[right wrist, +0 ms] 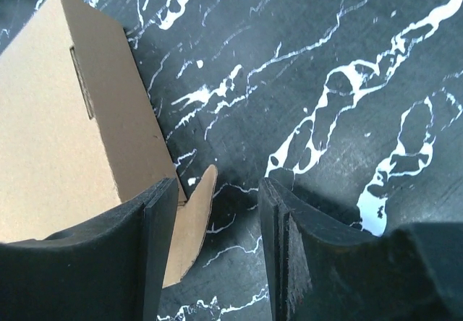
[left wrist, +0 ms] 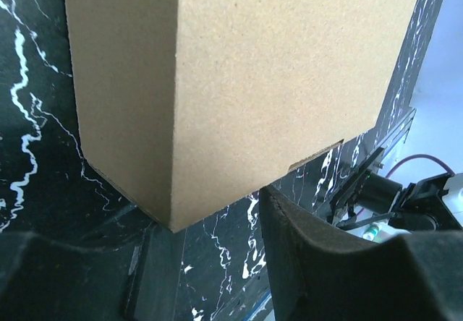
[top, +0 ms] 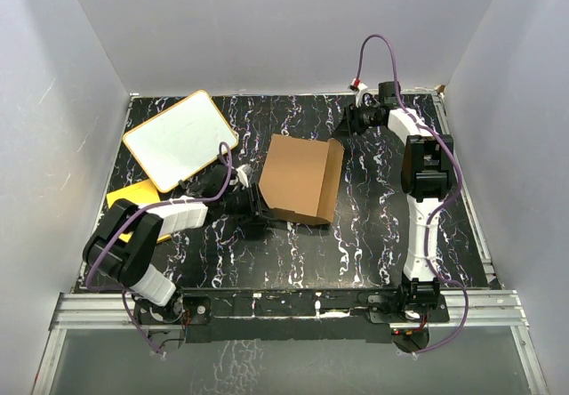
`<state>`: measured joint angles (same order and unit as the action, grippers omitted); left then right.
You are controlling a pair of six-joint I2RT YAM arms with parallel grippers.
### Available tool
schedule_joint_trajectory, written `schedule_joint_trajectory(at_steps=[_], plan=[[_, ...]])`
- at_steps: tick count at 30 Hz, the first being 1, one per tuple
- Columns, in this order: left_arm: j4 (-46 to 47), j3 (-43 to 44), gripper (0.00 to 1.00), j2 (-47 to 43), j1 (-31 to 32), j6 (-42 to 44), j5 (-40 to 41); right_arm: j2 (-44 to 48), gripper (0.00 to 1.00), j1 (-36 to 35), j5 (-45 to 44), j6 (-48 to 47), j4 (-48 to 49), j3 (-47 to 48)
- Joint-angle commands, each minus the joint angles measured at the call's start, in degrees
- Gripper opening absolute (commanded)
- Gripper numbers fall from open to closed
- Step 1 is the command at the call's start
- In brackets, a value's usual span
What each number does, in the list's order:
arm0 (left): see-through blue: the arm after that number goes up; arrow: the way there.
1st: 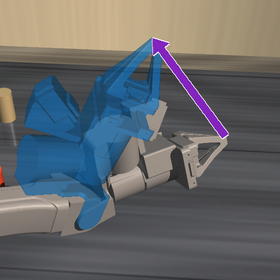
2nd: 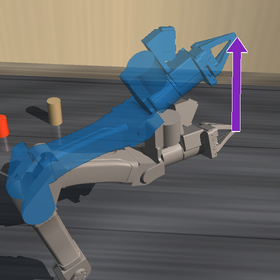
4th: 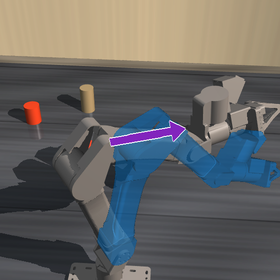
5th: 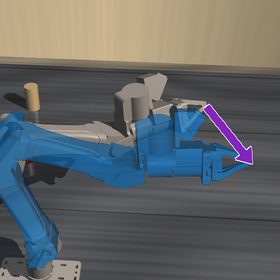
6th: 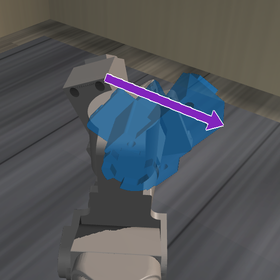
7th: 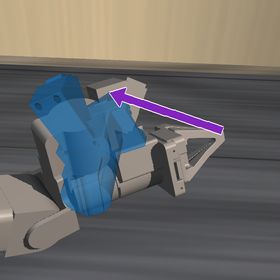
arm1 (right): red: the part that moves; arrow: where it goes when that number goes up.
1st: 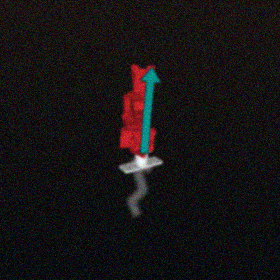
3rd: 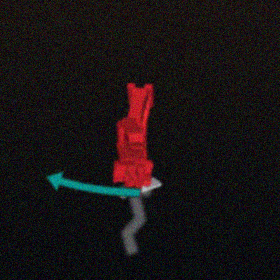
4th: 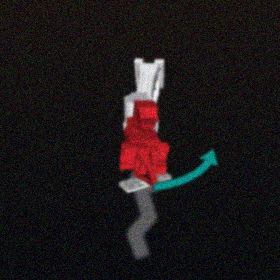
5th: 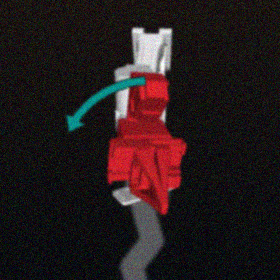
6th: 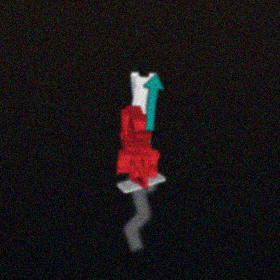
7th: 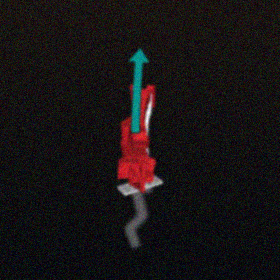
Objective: Fold the paper box
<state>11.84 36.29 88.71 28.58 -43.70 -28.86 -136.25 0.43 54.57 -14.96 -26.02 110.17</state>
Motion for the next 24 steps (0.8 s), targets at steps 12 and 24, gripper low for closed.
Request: schedule_joint_trajectory(at_steps=[12, 24], plan=[[-3.3, 4.3, 0.42, 0.0, -4.1, 2.9, 2.2, 1.2, 0.24, 0.4, 0.4, -4.3, -3.4, -2.3], [-5.3, 13.6, 0.44, 6.7, -9.8, 6.2, 2.2, 22.6, 0.12, 0.5, -5.3, 7.4, 18.6, -34.7]])
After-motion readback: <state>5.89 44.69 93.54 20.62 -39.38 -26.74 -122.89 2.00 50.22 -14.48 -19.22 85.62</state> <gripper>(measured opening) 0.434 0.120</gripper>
